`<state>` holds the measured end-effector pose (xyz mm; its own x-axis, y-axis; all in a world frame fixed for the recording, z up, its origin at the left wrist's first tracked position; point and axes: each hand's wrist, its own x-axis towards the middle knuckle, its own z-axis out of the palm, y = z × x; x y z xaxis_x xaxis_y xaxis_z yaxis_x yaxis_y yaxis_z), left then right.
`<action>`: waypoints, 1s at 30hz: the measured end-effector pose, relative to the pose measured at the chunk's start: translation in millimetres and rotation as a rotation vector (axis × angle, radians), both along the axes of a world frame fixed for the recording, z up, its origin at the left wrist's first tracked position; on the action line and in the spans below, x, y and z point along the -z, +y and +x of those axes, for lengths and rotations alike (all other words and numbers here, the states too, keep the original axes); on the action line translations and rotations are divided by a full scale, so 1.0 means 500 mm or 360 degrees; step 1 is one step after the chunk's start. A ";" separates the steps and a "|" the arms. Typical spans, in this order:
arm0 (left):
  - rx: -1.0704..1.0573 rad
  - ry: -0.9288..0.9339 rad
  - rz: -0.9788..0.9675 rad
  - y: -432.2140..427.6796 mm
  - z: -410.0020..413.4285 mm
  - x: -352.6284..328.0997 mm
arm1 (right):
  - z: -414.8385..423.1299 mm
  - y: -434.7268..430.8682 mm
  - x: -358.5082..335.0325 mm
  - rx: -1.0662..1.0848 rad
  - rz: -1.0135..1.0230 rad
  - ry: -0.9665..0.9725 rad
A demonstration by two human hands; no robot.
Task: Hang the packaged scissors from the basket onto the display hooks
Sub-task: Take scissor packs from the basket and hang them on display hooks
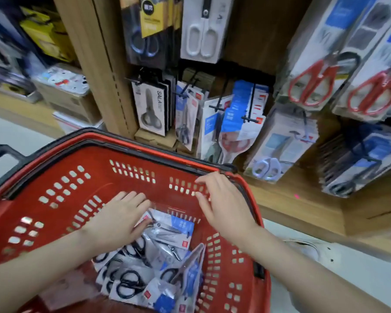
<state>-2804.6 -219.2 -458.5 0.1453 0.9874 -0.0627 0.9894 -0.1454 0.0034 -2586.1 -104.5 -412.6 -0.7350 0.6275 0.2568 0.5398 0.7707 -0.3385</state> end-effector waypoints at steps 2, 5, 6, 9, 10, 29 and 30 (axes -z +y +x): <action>-0.0155 -0.0005 -0.0222 -0.027 -0.040 0.052 | -0.055 -0.026 0.046 -0.0115 -0.0214 -0.0093; -0.0329 -0.0199 -0.0474 -0.040 -0.068 0.123 | -0.113 -0.050 0.142 -0.0137 -0.0598 -0.0325; -0.0386 -0.0258 -0.0573 -0.038 -0.073 0.144 | -0.128 -0.055 0.182 -0.0092 -0.0702 -0.0385; -0.0490 -0.0357 -0.0785 -0.016 -0.082 0.198 | -0.152 -0.070 0.297 0.0084 -0.0996 -0.0551; -0.0539 -0.0415 -0.0803 -0.010 -0.087 0.216 | -0.153 -0.075 0.330 0.0126 -0.1073 -0.0611; -0.1482 -0.1141 -0.0658 0.005 -0.128 0.385 | -0.131 -0.044 0.531 0.1593 -0.1611 -0.0114; -0.1417 -0.1168 -0.0771 0.007 -0.128 0.378 | -0.127 -0.044 0.526 0.1587 -0.1646 -0.0139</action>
<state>-2868.5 -215.8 -647.6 -0.4058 0.6588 -0.6335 0.4857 0.7426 0.4612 -2649.4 -126.3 -675.7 0.1246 0.7535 -0.6455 0.7455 -0.5004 -0.4402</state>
